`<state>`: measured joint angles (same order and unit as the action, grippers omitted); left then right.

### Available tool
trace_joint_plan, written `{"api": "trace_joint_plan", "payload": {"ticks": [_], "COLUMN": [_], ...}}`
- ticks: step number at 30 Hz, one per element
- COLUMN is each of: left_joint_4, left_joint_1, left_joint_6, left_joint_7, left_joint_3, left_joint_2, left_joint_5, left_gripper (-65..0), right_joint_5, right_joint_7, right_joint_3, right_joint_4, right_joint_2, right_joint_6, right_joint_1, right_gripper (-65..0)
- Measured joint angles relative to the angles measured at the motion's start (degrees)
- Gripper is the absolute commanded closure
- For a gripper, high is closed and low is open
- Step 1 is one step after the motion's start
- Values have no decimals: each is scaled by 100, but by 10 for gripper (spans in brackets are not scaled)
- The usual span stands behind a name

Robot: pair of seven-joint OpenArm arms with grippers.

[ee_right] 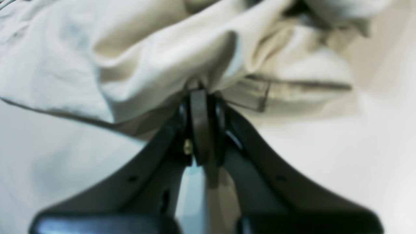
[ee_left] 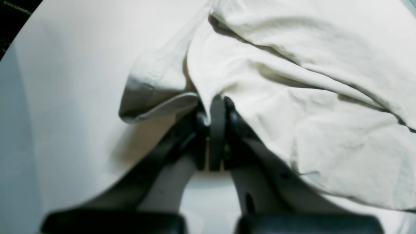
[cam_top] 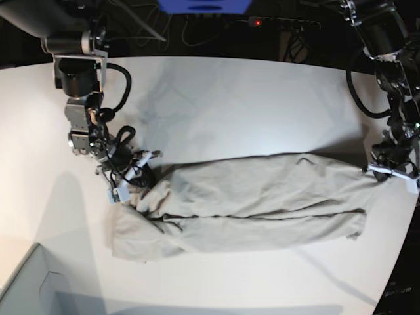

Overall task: Layout the t-shirt on the table in an organized manner, then fold the t-shirt properly
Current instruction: 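Lift the shirt with both grippers and pull it taut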

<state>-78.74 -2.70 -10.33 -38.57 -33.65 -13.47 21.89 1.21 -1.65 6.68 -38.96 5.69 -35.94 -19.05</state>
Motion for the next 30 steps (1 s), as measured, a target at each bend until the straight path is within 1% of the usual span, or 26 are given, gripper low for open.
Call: {"api": "trace_joint_plan", "payload": {"ticks": [4, 6, 9, 11, 18, 22, 27, 30], "left_joint_4": [0, 0, -2, -11, -28, -166, -826, -981], "left_joint_1": [0, 0, 15, 55, 105, 249, 490, 507], "left_joint_6": [0, 0, 0, -2, -2, 4, 2, -24], "left_joint_7": [-2, -4, -9, -22, -24, -31, -44, -22], "left_joint_3": [0, 0, -2, 0, -2, -4, 0, 0], "left_joint_2": [2, 2, 0, 0, 13, 7, 17, 13], "left_joint_5": [0, 2, 4, 4, 7, 7, 24, 44], "left_gripper": [-2, -2, -2, -2, -2, -2, -2, -2], "right_joint_5": [-4, -4, -17, -4, -7, 9, -9, -13], "right_joint_7": [-7, -37, -42, -63, -61, -94, -72, -52], "right_joint_3": [7, 17, 256, 354, 356, 748, 1012, 1222], "right_joint_4": [-48, -264, -1147, -1740, -3261, -4070, -4916, -5248], "right_joint_2": [17, 33, 31, 90, 81, 72, 79, 79], "right_joint_6": [-2, -2, -7, -4, -11, -24, -24, -31], "right_joint_1": [-13, 74, 516, 887, 1755, 2345, 2640, 2800], "right_gripper": [0, 0, 0, 0, 0, 0, 0, 0]}}
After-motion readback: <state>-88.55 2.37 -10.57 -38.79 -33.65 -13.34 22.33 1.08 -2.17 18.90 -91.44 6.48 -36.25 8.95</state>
